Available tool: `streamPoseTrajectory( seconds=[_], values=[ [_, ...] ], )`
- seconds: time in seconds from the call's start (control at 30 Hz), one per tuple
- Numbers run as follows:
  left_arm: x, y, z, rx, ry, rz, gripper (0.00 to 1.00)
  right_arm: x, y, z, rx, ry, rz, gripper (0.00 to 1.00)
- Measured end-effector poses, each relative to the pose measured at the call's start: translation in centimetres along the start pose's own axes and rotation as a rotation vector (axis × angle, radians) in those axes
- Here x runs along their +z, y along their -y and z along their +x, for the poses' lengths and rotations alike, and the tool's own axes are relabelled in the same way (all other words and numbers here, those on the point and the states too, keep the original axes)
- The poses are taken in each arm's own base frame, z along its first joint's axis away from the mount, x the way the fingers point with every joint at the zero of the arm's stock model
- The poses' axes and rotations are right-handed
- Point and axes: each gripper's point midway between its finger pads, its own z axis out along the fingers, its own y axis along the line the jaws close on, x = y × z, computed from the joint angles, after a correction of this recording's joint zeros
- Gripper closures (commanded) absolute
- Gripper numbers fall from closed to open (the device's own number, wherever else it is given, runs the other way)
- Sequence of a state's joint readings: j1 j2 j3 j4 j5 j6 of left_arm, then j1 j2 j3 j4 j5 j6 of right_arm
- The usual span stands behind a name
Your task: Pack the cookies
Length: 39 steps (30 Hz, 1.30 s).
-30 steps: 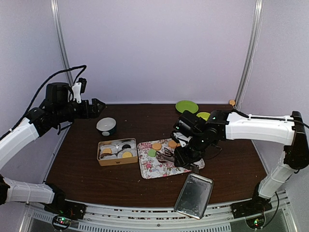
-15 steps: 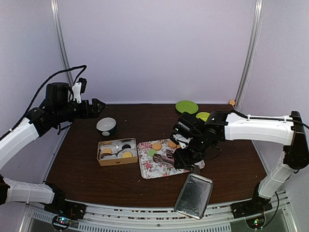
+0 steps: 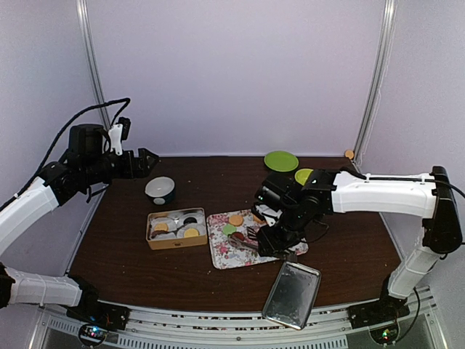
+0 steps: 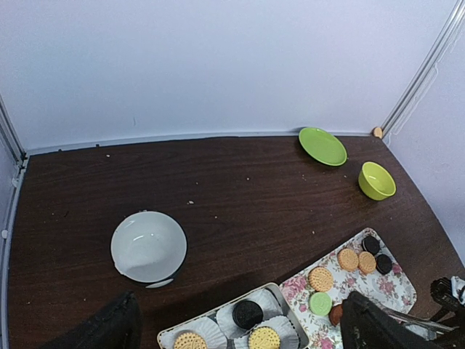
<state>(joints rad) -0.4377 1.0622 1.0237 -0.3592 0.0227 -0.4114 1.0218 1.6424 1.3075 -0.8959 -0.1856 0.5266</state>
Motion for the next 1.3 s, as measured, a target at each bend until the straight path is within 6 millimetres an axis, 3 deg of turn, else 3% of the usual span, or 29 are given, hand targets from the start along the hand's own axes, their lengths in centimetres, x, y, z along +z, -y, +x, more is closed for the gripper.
streamPoseTrajectory(
  seconds=[0.2, 0.87, 1.1, 1.3],
  values=[
    [0.0, 0.0, 0.0, 0.0, 0.0, 0.0, 0.02, 0.8, 0.1, 0.1, 0.001, -0.017, 0.009, 0.56],
    [0.0, 0.0, 0.0, 0.0, 0.0, 0.0, 0.02, 0.4, -0.3, -0.7, -0.005, 0.02, -0.008, 0.67],
    [0.0, 0.0, 0.0, 0.0, 0.0, 0.0, 0.02, -2.6, -1.2, -1.9, -0.016, 0.083, -0.037, 0.67],
    [0.0, 0.0, 0.0, 0.0, 0.0, 0.0, 0.02, -6.4, -3.8, -4.6, -0.062, 0.169, -0.091, 0.68]
  ],
)
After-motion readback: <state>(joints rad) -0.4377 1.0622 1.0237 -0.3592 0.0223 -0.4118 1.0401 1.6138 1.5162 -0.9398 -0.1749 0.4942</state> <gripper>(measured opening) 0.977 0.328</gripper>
